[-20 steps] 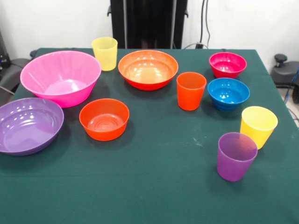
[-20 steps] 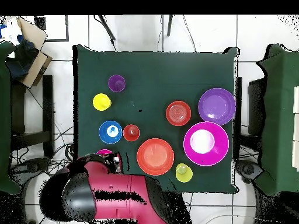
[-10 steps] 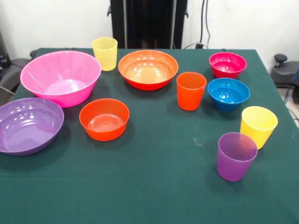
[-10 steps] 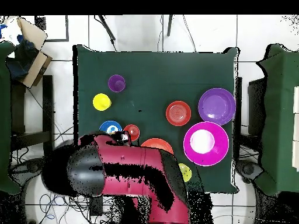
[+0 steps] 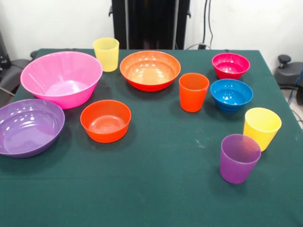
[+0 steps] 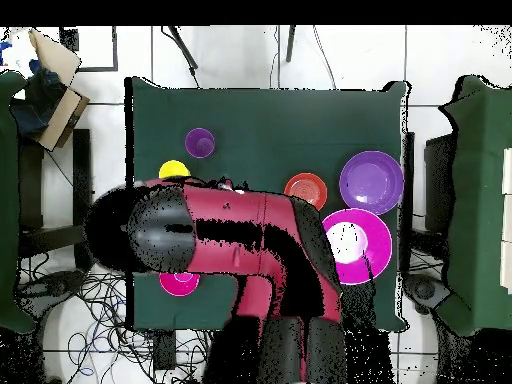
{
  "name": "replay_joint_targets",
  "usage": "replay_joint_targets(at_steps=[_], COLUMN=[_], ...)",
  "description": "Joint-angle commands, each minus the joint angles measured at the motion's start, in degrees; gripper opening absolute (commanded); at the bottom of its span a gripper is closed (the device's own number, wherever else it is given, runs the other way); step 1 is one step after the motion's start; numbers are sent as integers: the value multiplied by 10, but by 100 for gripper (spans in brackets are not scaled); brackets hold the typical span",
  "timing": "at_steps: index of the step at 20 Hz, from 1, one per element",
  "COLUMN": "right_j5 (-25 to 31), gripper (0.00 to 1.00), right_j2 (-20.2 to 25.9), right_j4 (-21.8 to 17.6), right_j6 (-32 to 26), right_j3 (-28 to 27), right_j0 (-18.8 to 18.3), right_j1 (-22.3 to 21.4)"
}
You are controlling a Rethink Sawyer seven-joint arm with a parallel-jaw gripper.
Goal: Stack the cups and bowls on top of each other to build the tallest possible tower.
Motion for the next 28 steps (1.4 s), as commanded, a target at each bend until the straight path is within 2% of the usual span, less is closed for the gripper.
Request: replay_joint_targets(at_steps=[1,7,17,22,28], right_j5=[34,21,-53,-72,-119], gripper=[100,100,100,100,100], right_j2=[39,28,32,30,27], right_j4=[-42,-43,-38,-31,-21], right_j6=[41,41,53,63,84], right_j3=[-51,-50,-69,-71,-52], right_j0=[1,7,4,13,25], right_j1=[88,96,168,183,203])
